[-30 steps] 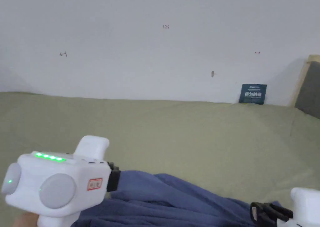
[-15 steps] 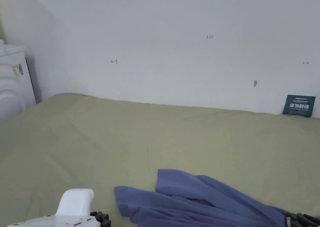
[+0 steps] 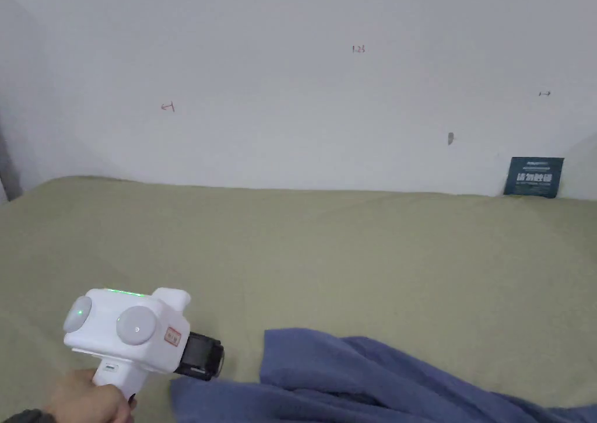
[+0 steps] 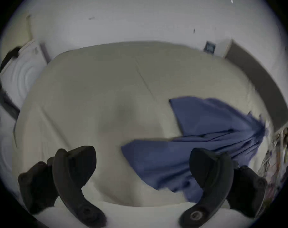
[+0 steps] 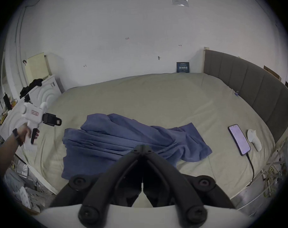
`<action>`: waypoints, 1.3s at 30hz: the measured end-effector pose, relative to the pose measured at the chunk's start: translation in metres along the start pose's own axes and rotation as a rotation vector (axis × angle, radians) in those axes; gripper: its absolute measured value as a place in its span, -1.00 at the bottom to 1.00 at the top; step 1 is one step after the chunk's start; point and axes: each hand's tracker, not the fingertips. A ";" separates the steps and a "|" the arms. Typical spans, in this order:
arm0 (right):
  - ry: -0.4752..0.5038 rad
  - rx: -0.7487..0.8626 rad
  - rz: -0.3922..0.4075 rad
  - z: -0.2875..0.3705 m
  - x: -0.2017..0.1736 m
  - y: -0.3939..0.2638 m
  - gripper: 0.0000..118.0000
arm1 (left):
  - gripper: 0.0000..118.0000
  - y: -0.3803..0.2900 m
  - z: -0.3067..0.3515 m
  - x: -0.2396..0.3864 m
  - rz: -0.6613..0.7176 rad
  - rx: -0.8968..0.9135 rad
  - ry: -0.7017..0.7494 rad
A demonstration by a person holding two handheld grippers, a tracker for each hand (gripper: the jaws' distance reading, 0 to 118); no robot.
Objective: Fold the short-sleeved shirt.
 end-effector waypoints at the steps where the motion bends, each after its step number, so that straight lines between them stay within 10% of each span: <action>1: -0.009 -0.011 -0.007 -0.003 0.004 -0.001 -0.97 | 0.95 0.001 -0.014 0.002 -0.027 -0.058 -0.016; 6: -0.064 -0.043 -0.035 -0.011 0.023 -0.004 -0.96 | 0.87 -0.011 -0.055 0.013 -0.151 -0.175 -0.079; 9: -0.071 -0.050 -0.058 -0.021 0.035 -0.003 -0.97 | 0.01 -0.026 -0.042 0.025 -0.142 -0.080 -0.094; 10: -0.068 -0.055 -0.071 -0.026 0.040 -0.002 -0.96 | -0.78 -0.026 -0.036 0.023 -0.106 -0.063 -0.170; 11: -0.064 -0.060 -0.090 -0.033 0.046 0.001 -0.96 | -0.96 -0.028 -0.035 0.023 -0.071 -0.070 -0.238; 17: -0.085 -0.109 -0.119 -0.093 0.098 0.033 -0.83 | -0.96 -0.051 -0.009 0.038 -0.084 -0.086 -0.229; 21: -0.032 -0.318 -0.194 -0.139 0.131 0.043 0.46 | -0.96 -0.064 0.012 0.035 -0.042 -0.058 -0.266; 24: 0.097 -0.381 -0.179 -0.165 0.138 0.037 0.44 | -0.96 -0.076 0.026 0.034 -0.022 -0.040 -0.307; 31: -0.045 -0.542 -0.495 -0.221 0.145 0.020 0.41 | -0.96 -0.084 0.033 0.029 0.005 -0.025 -0.327; 33: -0.045 -0.529 -0.488 -0.219 0.140 0.023 -0.10 | -0.95 -0.083 0.030 0.025 0.017 -0.022 -0.326; 34: -0.082 -0.502 -0.459 -0.214 0.135 0.025 -0.92 | -0.96 -0.082 0.031 0.023 0.033 -0.009 -0.327; 39: 0.068 -0.331 -0.346 -0.175 0.102 0.049 -0.92 | -0.96 -0.063 0.040 0.014 0.126 0.085 -0.346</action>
